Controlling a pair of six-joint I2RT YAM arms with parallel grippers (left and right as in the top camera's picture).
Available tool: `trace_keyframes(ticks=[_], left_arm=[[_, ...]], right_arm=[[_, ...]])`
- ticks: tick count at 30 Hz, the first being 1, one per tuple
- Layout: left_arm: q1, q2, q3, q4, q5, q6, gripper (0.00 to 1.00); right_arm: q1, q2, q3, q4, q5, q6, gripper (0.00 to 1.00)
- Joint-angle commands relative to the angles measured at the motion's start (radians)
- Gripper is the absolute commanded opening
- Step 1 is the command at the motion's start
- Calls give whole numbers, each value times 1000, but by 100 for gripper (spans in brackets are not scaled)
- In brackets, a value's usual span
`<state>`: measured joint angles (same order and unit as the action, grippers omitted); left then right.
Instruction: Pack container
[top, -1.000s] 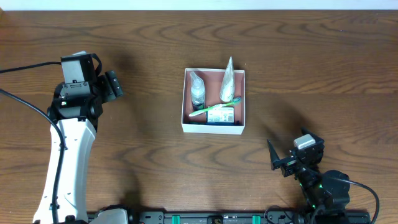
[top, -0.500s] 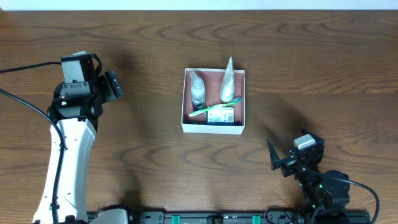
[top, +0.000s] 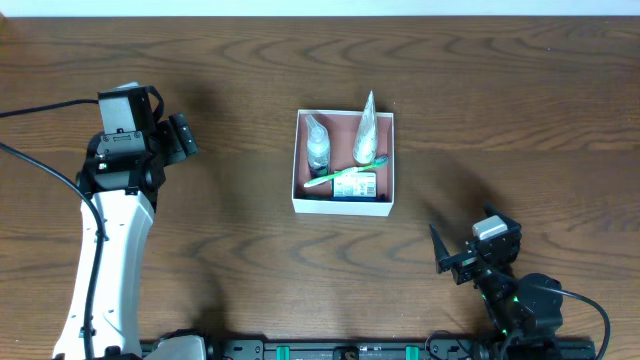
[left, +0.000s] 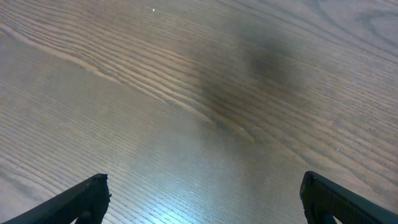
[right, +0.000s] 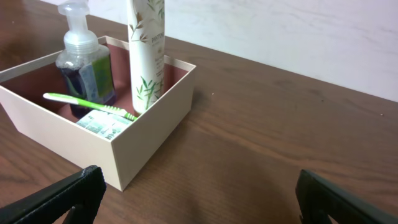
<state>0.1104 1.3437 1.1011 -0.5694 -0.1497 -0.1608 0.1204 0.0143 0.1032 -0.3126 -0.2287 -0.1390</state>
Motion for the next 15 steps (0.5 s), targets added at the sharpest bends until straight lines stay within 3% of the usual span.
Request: trace_keyframes(ticks=[1,8,15], left_arm=[[2,-16,9,-3,-8,-13,98],[2,-153,-16,-10,-9,-13,98],[-10,-417,-156,-18,6,-12,98]], right_arm=[[2,-9,-7,3,8,11,99],[2,-9,-7,3,8,11,99],[2,-9,-7,3,8,11,99]])
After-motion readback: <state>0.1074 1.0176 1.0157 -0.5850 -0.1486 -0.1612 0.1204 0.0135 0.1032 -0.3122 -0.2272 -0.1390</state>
